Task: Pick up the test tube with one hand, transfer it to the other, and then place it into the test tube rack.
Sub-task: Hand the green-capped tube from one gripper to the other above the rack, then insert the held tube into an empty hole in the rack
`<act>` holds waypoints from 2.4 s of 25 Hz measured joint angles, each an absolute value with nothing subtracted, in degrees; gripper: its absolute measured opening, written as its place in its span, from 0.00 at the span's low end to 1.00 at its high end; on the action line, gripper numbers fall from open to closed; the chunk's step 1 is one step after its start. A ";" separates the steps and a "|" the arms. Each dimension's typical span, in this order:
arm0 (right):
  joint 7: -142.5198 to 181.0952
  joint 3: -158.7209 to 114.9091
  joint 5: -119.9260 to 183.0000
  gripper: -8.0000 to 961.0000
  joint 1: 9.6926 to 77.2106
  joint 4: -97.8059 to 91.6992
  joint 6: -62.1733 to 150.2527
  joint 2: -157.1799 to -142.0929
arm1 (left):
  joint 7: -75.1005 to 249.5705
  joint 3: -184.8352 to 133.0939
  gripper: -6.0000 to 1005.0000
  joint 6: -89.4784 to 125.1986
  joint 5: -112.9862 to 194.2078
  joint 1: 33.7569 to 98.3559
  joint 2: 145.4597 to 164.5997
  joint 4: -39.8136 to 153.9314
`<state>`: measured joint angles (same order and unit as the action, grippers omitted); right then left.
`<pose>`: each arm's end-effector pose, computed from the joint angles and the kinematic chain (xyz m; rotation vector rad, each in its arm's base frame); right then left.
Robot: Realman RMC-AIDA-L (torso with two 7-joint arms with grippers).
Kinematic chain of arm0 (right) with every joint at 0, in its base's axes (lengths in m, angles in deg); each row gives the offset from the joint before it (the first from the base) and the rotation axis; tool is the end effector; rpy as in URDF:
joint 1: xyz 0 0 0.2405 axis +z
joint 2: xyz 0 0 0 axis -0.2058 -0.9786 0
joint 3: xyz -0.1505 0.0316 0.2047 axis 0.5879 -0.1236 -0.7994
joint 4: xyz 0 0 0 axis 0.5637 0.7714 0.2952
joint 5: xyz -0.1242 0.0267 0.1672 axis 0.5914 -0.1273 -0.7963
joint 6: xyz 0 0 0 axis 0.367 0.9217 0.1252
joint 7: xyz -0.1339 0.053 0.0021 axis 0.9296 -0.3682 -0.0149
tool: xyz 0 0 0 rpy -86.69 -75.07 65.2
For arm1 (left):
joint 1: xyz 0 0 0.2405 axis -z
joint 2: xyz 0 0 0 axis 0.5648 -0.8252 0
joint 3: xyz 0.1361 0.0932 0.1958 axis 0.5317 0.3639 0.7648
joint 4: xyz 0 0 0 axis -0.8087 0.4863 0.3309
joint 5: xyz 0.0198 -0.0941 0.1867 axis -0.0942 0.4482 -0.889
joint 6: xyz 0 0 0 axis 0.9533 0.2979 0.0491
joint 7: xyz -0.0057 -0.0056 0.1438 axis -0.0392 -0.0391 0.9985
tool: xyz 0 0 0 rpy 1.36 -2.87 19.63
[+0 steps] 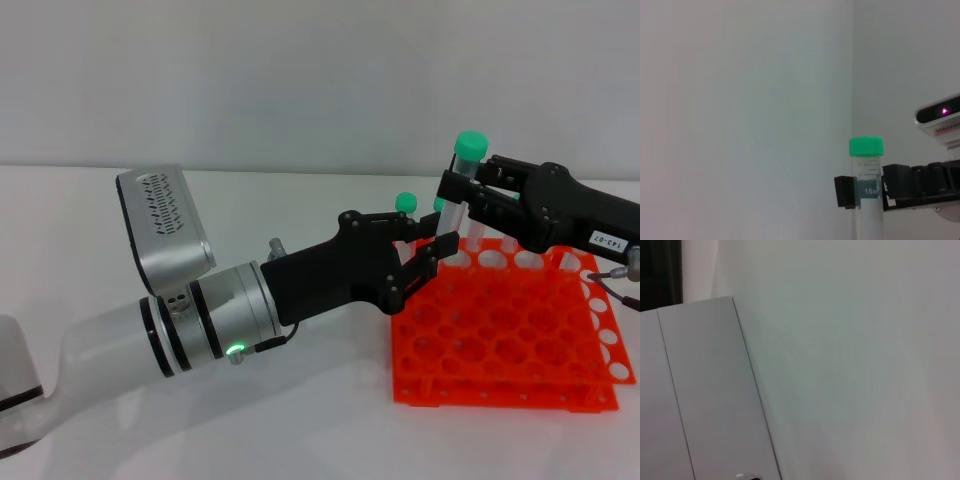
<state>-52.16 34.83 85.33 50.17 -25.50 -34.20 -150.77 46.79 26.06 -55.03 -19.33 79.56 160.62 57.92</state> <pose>0.1737 0.3755 0.0142 -2.5611 0.4468 1.3078 -0.1815 0.3517 -0.0787 -2.5010 -0.2656 -1.1283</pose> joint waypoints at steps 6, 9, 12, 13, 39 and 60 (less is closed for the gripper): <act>-51.55 34.92 85.27 0.39 50.34 -25.51 -33.12 -151.12 | 46.77 26.05 0.21 -55.03 -19.33 79.56 160.61 57.92; -50.57 34.92 85.21 0.36 50.36 -25.51 -32.82 -151.38 | 46.76 26.05 0.21 -55.02 -19.33 79.55 160.61 57.92; -50.27 34.93 85.21 0.32 50.40 -25.51 -32.81 -151.46 | 46.86 26.07 0.21 -55.03 -19.32 79.55 160.61 57.93; -50.25 34.92 85.22 0.30 50.42 -25.51 -32.83 -151.46 | 47.19 26.10 0.21 -55.03 -19.29 79.56 160.62 57.93; -50.12 34.61 85.27 0.22 49.58 -25.60 -33.12 -150.94 | 51.78 27.86 0.40 -55.34 -15.42 79.27 160.74 56.68; -48.54 34.51 84.68 0.23 50.00 -27.02 -32.71 -151.60 | 52.73 27.78 0.70 -52.75 -15.22 78.01 160.89 56.19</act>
<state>-48.54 34.51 84.68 50.00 -27.02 -32.71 -151.60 52.73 27.78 -52.75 -15.22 78.01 160.89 56.19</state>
